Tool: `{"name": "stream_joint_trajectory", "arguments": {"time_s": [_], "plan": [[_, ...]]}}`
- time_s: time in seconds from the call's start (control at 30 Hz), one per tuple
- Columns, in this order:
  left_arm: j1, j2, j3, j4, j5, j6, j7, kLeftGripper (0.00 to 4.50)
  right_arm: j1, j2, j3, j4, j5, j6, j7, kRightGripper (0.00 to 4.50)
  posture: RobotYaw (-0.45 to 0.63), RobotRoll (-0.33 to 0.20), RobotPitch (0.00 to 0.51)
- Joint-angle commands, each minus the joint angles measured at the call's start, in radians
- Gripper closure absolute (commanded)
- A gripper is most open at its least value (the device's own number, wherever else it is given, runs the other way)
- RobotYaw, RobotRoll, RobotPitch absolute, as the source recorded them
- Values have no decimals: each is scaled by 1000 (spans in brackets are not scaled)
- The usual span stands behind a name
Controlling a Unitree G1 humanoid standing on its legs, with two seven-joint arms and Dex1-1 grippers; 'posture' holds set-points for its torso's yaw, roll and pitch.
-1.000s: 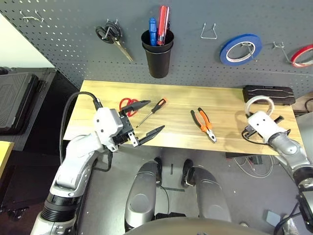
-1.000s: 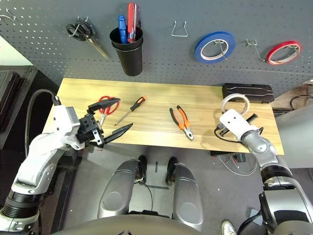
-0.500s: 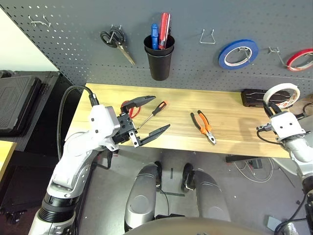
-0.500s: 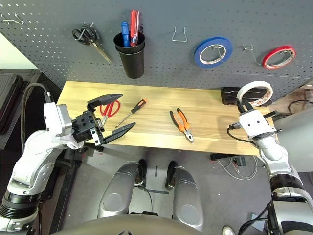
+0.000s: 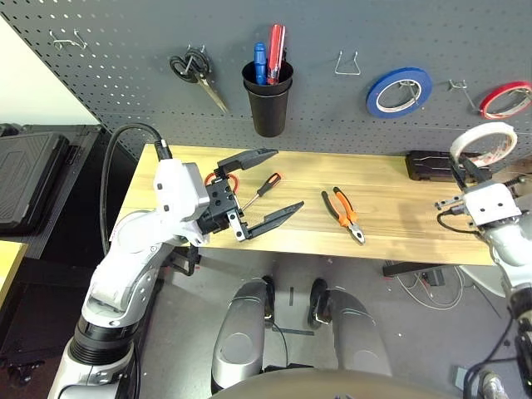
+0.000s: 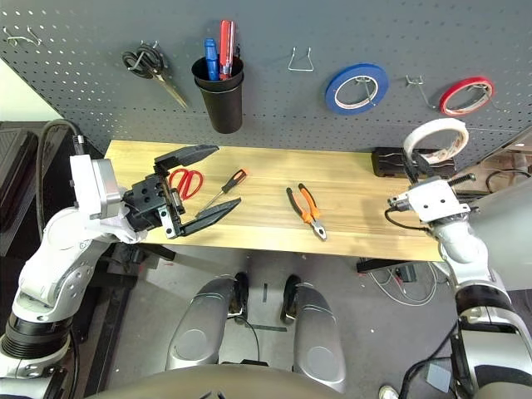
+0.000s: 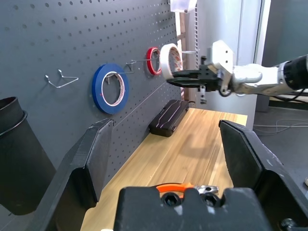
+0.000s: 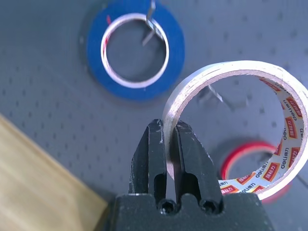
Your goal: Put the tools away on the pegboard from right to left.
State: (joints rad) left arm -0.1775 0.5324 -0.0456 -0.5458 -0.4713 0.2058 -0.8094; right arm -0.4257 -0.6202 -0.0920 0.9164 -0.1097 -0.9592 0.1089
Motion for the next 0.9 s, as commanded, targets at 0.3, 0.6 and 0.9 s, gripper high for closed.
{"name": "stream_joint_trajectory", "arguments": {"time_s": [0.3, 0.6, 0.9], "plan": [[20, 20, -12, -15, 13, 13, 0, 0, -137, 15, -5, 84, -26, 130, -26, 4431, 272, 0, 179], [28, 29, -9, -23, 15, 13, 12, 0, -248, 23, 11, 208, -42, 215, -33, 4431, 290, 0, 175], [26, 38, -9, -15, 14, 11, 10, 0, -288, 44, 15, 239, -62, 252, -71, 3184, 290, 0, 176]]}}
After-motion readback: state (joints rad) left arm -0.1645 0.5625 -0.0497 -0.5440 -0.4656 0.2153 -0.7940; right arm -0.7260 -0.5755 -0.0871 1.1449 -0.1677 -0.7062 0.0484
